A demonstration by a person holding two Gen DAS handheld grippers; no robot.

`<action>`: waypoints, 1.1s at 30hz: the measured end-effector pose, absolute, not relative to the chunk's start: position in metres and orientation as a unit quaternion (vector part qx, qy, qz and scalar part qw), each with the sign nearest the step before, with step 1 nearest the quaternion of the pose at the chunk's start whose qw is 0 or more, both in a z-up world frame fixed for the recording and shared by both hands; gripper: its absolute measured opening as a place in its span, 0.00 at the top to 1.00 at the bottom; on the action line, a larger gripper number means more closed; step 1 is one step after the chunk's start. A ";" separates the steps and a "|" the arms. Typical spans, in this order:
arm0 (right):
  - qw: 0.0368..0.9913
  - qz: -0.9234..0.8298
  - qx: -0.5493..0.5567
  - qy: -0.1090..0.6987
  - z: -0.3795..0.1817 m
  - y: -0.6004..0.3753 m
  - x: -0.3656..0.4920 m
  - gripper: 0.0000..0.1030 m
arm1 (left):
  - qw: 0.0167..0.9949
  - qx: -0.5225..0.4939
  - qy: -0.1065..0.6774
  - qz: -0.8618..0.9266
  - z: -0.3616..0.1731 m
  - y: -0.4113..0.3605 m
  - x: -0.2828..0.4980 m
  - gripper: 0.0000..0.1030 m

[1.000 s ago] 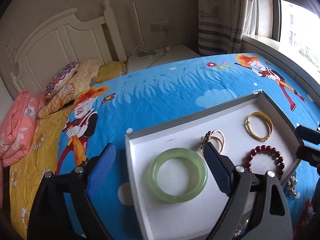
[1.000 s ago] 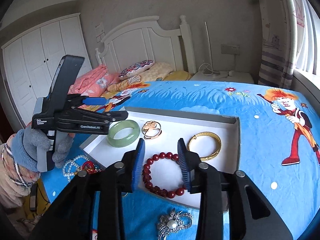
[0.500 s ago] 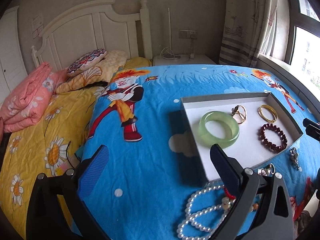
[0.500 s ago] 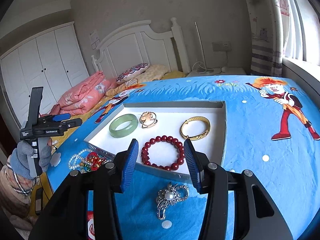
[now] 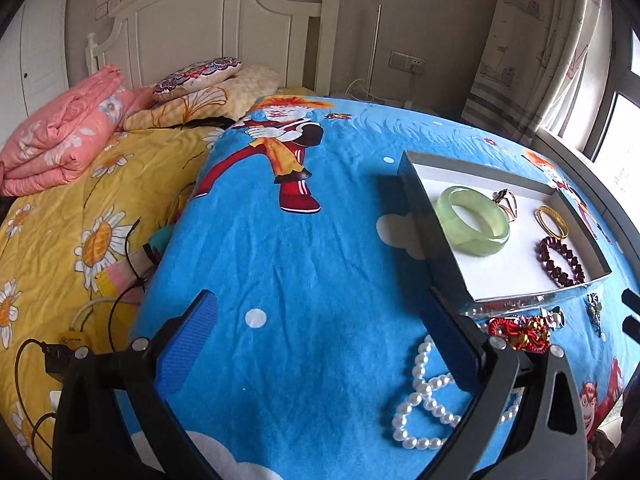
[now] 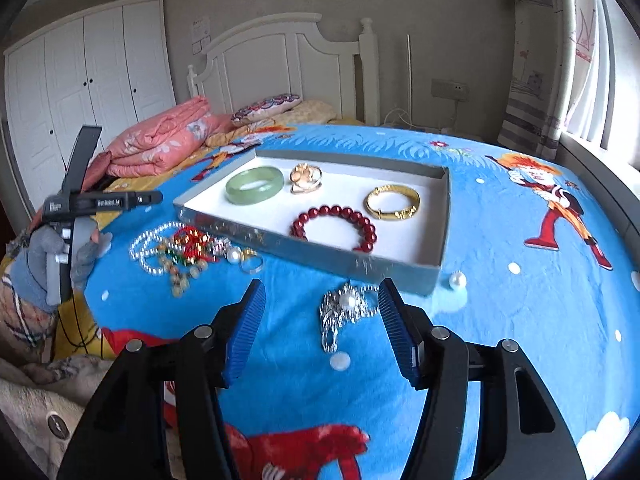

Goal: Organize jewelry
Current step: 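Withdraw both grippers from the tray toward the remaining jewelry, then grasp the red-and-green beaded necklace with the left gripper while the right closes on the silver brooch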

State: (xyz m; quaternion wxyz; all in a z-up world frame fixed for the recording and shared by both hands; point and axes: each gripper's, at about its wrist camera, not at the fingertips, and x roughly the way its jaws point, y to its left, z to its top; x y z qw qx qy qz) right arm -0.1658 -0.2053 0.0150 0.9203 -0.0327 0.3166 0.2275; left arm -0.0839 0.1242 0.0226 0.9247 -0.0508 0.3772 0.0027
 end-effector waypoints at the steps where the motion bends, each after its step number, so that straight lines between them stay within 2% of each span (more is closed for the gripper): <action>1: 0.918 0.224 -0.038 0.325 0.009 -0.205 -0.168 0.44 | 0.922 -0.055 0.382 -0.002 0.021 0.125 -0.082 0.03; 6: 0.912 0.208 -0.027 0.352 -0.012 -0.209 -0.165 0.44 | 0.920 -0.063 0.387 -0.006 0.018 0.126 -0.081 0.03; 16: 0.909 0.188 -0.039 0.370 -0.010 -0.194 -0.150 0.44 | 0.917 -0.067 0.392 -0.017 0.017 0.125 -0.080 0.03; 26: 0.904 0.151 -0.063 0.395 -0.009 -0.180 -0.129 0.39 | 0.927 -0.059 0.368 -0.042 0.022 0.120 -0.088 0.03; 28: 0.905 0.150 -0.063 0.392 -0.009 -0.181 -0.129 0.43 | 0.929 -0.054 0.363 -0.051 0.024 0.118 -0.091 0.03; 30: 0.908 0.152 -0.066 0.385 -0.008 -0.182 -0.131 0.62 | 0.932 -0.049 0.353 -0.061 0.028 0.114 -0.097 0.03; 33: 0.910 0.157 -0.064 0.379 -0.008 -0.183 -0.134 0.69 | 0.929 -0.059 0.355 -0.087 0.032 0.105 -0.106 0.03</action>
